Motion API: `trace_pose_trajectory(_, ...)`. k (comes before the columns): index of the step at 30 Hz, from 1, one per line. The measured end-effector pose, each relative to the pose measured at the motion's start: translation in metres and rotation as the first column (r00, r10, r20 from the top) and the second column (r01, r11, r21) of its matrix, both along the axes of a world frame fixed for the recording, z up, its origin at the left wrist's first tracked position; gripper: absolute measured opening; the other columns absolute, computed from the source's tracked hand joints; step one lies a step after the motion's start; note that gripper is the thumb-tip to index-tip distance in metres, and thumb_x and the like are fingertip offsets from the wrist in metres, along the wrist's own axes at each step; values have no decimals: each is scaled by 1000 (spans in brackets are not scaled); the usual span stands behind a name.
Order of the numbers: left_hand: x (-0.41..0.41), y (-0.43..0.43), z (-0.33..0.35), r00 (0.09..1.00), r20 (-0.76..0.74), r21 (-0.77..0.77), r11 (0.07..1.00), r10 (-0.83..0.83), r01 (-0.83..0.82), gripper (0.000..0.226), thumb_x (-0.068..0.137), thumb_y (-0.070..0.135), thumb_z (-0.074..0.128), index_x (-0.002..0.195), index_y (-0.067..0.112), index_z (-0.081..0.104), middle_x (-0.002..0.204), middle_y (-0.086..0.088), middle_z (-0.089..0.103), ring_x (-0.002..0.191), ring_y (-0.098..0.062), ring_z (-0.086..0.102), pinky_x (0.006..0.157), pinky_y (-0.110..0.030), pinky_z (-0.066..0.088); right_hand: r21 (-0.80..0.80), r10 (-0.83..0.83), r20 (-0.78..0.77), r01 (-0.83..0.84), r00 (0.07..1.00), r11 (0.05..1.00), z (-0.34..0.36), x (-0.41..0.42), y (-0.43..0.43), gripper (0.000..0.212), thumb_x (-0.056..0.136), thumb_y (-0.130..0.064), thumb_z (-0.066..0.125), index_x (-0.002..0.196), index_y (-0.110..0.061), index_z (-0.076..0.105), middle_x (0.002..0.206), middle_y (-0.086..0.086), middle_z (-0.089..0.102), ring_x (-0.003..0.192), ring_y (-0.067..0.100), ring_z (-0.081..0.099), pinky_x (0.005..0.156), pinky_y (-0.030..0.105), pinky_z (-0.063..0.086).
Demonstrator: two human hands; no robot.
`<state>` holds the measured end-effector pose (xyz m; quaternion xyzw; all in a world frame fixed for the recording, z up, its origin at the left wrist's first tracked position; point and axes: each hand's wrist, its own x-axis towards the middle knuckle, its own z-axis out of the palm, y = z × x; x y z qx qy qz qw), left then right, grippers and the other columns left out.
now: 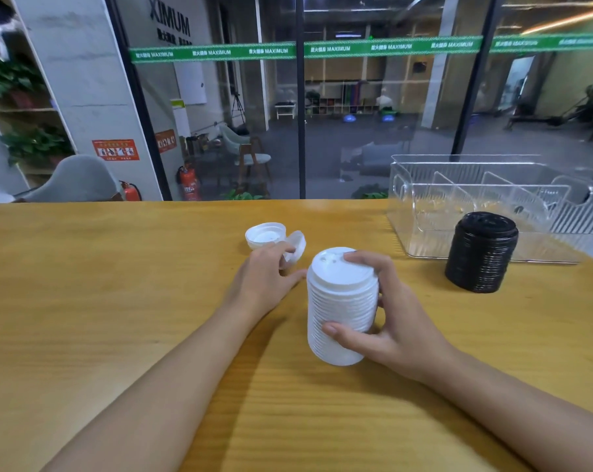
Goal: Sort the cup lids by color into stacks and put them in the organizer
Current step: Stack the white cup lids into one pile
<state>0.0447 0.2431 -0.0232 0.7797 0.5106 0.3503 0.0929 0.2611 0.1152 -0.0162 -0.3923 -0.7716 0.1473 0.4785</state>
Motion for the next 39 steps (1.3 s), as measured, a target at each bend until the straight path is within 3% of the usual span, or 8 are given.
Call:
trace_pose_trajectory(3, 0, -4, 0, 992, 90, 22, 996, 87, -89, 18, 91, 23, 75, 82, 15, 62, 66, 3, 56, 63, -23, 50, 59, -39, 46, -4, -1, -6, 1, 1000, 1000, 0, -1, -1, 77, 78, -49, 87, 138, -41, 38, 129, -16, 63, 109, 18, 69, 87, 37, 59)
trace_pose_trajectory(7, -3, -20, 3, 954, 282, 5, 995, 97, -103, 26, 92, 23, 73, 73, 10, 60, 68, -9, 63, 69, -31, 58, 67, -49, 53, -14, 7, -14, -7, 1000, 1000, 2, -1, -3, 76, 78, -49, 86, 137, -42, 38, 130, -14, 64, 109, 19, 69, 88, 38, 59)
trace_pose_trajectory(11, -9, -52, 11, 843, 534, -133, 991, 60, 13, 13, 90, 12, 79, 93, 24, 73, 82, 7, 77, 79, -18, 72, 74, -34, 58, -15, 9, -17, -10, 1000, 1000, 1, -1, -3, 76, 79, -49, 86, 138, -43, 39, 128, -16, 64, 110, 17, 69, 87, 35, 59)
trace_pose_trajectory(16, -20, -91, 31, 654, 756, -174, 961, -10, 216, 58, 89, -2, 79, 137, 25, 61, 112, -3, 80, 95, -26, 79, 76, -35, 66, -5, 6, -19, -6, 1000, 1000, 1, 0, -5, 72, 81, -53, 82, 138, -43, 40, 133, -21, 61, 116, 13, 67, 94, 28, 56)
trace_pose_trajectory(23, -17, -114, 63, 379, 922, -109, 892, -74, 438, 65, 79, 14, 81, 141, 18, 61, 126, -5, 76, 107, -23, 77, 75, -29, 64, 20, -2, -122, 5, 993, 1000, 2, -7, -6, 57, 89, -46, 73, 136, -25, 49, 147, -19, 54, 136, 16, 56, 104, 32, 50)
trace_pose_trajectory(29, -2, -124, 57, 616, 780, -107, 945, -112, 308, 61, 72, 45, 93, 126, 23, 73, 103, 3, 81, 82, -9, 73, 70, -24, 58, 13, 7, -170, -5, 985, 1000, 3, -14, -8, 78, 86, -49, 76, 149, -57, 32, 142, -21, 58, 126, 14, 64, 99, 24, 53)
trace_pose_trajectory(35, -1, -126, 51, 783, 610, -159, 951, -117, 266, 67, 55, 73, 83, 107, 32, 72, 84, 13, 71, 75, -5, 62, 72, -27, 55, 74, 18, -120, -9, 993, 997, 3, -14, -11, 69, 91, -60, 70, 150, -47, 38, 143, -20, 57, 123, 14, 65, 98, 25, 53)
trace_pose_trajectory(39, -10, -123, 54, 803, 559, -226, 894, -206, 387, 70, 65, 69, 76, 127, 39, 64, 122, 18, 68, 112, 3, 64, 93, -28, 55, 69, 37, -126, -28, 991, 997, 3, -15, -12, 67, 90, -54, 72, 148, -47, 38, 139, -20, 59, 118, 15, 67, 95, 22, 53)
